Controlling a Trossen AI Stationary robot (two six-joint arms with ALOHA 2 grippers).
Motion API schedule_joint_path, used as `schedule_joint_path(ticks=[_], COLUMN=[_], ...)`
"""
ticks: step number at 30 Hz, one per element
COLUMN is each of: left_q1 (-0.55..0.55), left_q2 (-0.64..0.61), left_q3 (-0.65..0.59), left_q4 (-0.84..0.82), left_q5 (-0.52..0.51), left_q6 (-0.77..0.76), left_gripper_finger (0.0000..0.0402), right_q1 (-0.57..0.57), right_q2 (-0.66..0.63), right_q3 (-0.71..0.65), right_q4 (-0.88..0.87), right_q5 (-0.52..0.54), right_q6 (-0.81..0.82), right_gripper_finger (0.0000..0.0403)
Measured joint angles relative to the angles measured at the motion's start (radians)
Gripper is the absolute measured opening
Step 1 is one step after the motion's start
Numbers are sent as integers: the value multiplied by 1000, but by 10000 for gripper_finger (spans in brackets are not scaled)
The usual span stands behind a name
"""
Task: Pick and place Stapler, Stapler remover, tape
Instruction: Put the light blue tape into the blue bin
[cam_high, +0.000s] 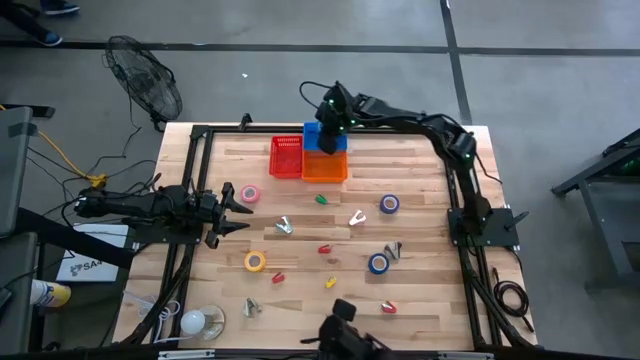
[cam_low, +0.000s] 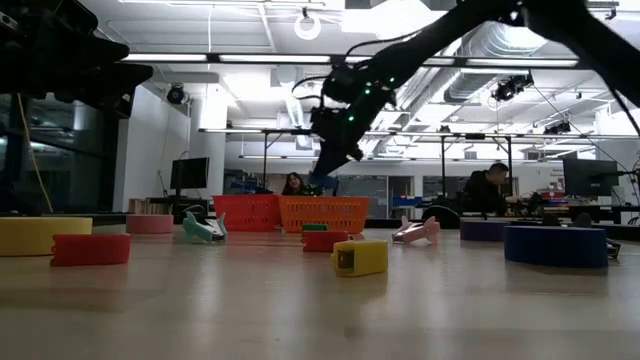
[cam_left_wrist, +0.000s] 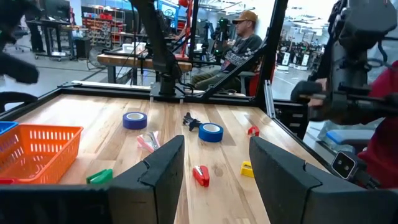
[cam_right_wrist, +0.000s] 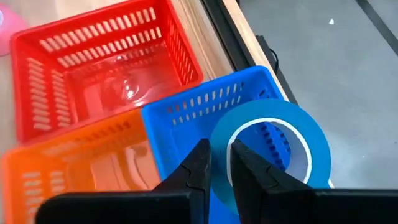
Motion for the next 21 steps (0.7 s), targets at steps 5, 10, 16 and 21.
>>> schedule_joint_path(ticks=[5,10,16,21], left_q1=[0,0,0,0], left_q2=[0,0,0,0], left_q3=[0,0,0,0], left_q4=[0,0,0,0], left_q5=[0,0,0,0], left_q6=[0,0,0,0], left_gripper_finger=[179,179,179,179], right_q1=[5,11,18,36], right_q2=[78,107,107,121], right_q3=[55,56,56,56], right_q4=[3,17,37,34], right_q5=[0,5,0,-1], right_q6=[76,104,115,106], right_gripper_finger=[34,34,34,34])
